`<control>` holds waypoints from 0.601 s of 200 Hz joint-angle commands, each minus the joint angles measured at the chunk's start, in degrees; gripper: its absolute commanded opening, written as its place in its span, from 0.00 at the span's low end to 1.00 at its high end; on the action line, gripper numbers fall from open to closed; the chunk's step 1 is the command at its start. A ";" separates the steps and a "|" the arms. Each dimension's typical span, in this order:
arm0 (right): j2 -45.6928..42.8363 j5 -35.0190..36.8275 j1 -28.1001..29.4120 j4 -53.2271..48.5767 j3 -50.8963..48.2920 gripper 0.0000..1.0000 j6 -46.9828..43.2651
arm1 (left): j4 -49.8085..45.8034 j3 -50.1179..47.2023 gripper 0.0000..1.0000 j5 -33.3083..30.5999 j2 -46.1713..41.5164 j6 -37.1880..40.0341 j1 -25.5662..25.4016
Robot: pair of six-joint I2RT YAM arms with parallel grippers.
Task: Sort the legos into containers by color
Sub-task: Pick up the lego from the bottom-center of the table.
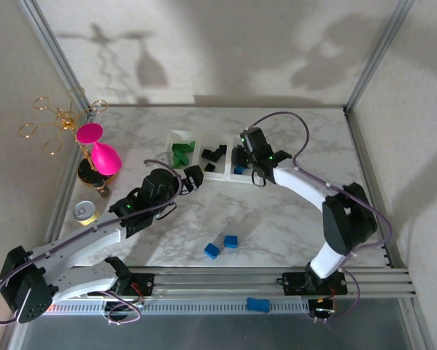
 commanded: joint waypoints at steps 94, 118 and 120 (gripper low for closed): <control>-18.71 0.99 21.26 -11.68 -21.42 0.64 16.22 | -7.36 -5.61 1.00 -1.94 -6.05 -6.33 -10.10; -18.84 1.08 26.30 -11.59 -23.38 0.66 21.28 | -8.30 -6.68 1.00 -2.65 -7.26 -7.32 -10.29; -18.74 1.08 26.80 -11.60 -23.47 0.67 21.70 | -8.33 -6.71 1.00 -2.68 -7.38 -7.38 -10.29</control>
